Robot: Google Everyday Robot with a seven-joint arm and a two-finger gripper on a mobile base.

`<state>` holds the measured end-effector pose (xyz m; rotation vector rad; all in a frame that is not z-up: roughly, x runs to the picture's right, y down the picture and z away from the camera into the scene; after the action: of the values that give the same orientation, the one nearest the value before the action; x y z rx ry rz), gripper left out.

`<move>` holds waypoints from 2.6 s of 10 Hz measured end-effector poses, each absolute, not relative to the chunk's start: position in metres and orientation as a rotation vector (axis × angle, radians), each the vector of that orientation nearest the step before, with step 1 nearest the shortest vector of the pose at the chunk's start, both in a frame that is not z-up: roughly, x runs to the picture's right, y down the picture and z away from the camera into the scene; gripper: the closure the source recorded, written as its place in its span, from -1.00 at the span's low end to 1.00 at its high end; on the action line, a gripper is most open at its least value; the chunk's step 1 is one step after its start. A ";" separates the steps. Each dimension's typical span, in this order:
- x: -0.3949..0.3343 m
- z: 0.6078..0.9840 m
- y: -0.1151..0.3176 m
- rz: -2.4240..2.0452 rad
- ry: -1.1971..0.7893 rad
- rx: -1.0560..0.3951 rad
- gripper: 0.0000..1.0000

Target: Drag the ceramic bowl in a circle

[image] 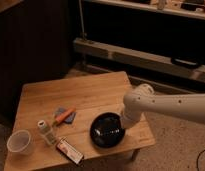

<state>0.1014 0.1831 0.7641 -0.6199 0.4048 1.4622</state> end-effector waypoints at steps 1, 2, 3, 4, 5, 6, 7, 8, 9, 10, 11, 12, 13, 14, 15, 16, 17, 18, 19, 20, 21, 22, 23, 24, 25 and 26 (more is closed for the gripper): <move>0.078 0.767 0.174 1.430 0.372 -0.632 1.00; 0.056 0.770 0.165 1.397 0.340 -0.641 1.00; 0.035 0.774 0.156 1.364 0.309 -0.649 1.00; 0.023 0.777 0.151 1.340 0.290 -0.652 1.00; 0.009 0.782 0.144 1.311 0.268 -0.655 1.00; 0.000 0.788 0.135 1.291 0.249 -0.650 1.00; 0.000 0.795 0.125 1.285 0.243 -0.638 1.00; 0.002 0.802 0.116 1.283 0.240 -0.627 1.00; 0.004 0.816 0.101 1.283 0.241 -0.611 1.00; 0.007 0.827 0.091 1.287 0.246 -0.601 1.00; 0.011 0.837 0.083 1.297 0.254 -0.593 1.00; 0.022 0.852 0.074 1.317 0.272 -0.580 1.00; 0.032 0.863 0.068 1.338 0.290 -0.570 1.00; 0.042 0.871 0.064 1.359 0.306 -0.561 1.00; 0.060 0.878 0.063 1.396 0.337 -0.548 1.00; 0.081 0.883 0.066 1.437 0.372 -0.533 1.00; 0.096 0.885 0.069 1.465 0.397 -0.524 1.00; 0.111 0.886 0.073 1.494 0.420 -0.516 1.00; 0.138 0.886 0.080 1.537 0.461 -0.500 1.00; 0.152 0.885 0.086 1.561 0.485 -0.493 1.00; 0.169 0.883 0.091 1.581 0.511 -0.477 1.00; 0.185 0.878 0.097 1.601 0.539 -0.458 1.00; 0.202 0.871 0.107 1.622 0.572 -0.440 1.00; 0.211 0.862 0.116 1.634 0.592 -0.429 1.00; 0.213 0.861 0.118 1.636 0.594 -0.428 1.00; 0.205 0.818 0.152 1.629 0.603 -0.425 1.00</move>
<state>0.2053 0.1519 0.8179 -0.4255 0.6033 1.6291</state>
